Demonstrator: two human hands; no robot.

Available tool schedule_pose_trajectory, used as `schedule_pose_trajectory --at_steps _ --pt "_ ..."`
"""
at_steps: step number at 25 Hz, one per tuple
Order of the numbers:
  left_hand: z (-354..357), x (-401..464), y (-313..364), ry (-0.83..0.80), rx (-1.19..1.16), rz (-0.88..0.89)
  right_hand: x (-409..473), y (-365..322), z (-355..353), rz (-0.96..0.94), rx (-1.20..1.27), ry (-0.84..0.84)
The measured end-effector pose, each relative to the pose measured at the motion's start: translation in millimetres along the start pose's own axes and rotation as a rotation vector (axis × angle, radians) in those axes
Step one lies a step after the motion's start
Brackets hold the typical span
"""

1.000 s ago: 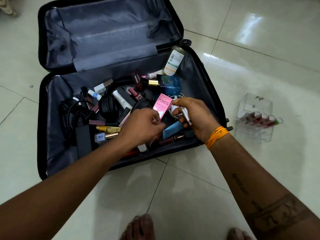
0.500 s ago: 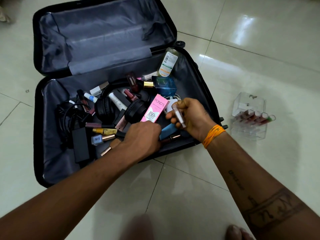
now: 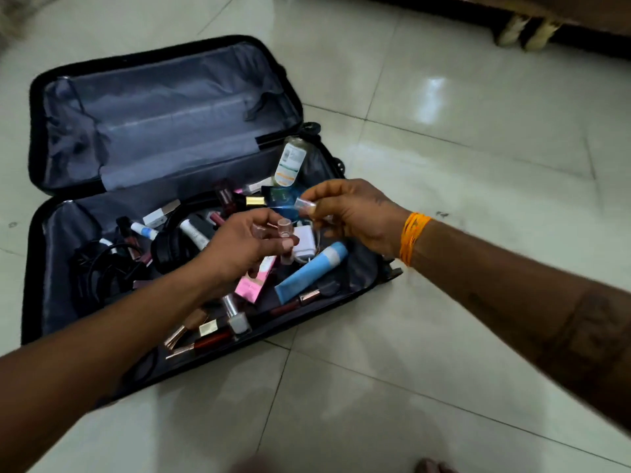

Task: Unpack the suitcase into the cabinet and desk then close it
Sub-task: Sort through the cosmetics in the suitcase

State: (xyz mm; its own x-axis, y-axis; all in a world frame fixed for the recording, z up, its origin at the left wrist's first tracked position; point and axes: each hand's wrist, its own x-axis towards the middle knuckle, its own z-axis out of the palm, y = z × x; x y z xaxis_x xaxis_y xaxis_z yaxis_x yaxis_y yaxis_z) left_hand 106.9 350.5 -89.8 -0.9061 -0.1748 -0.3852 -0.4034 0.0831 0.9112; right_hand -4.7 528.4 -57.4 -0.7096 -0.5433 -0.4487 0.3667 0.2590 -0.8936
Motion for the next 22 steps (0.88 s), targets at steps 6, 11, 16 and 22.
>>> schedule_pose_trajectory --at_steps 6,11,16,22 --pt "37.3 27.5 71.9 -0.228 0.019 0.177 -57.9 -74.9 -89.4 -0.085 -0.299 0.102" --pt "111.9 37.4 118.5 -0.403 0.222 0.222 -105.6 -55.2 -145.1 -0.116 -0.192 0.224" --pt "155.1 55.6 115.3 -0.404 0.293 0.222 -125.4 15.4 -178.1 -0.158 0.184 0.370" --pt "221.5 45.9 68.4 -0.192 -0.041 0.011 -143.9 104.7 -192.3 -0.086 0.450 0.534"
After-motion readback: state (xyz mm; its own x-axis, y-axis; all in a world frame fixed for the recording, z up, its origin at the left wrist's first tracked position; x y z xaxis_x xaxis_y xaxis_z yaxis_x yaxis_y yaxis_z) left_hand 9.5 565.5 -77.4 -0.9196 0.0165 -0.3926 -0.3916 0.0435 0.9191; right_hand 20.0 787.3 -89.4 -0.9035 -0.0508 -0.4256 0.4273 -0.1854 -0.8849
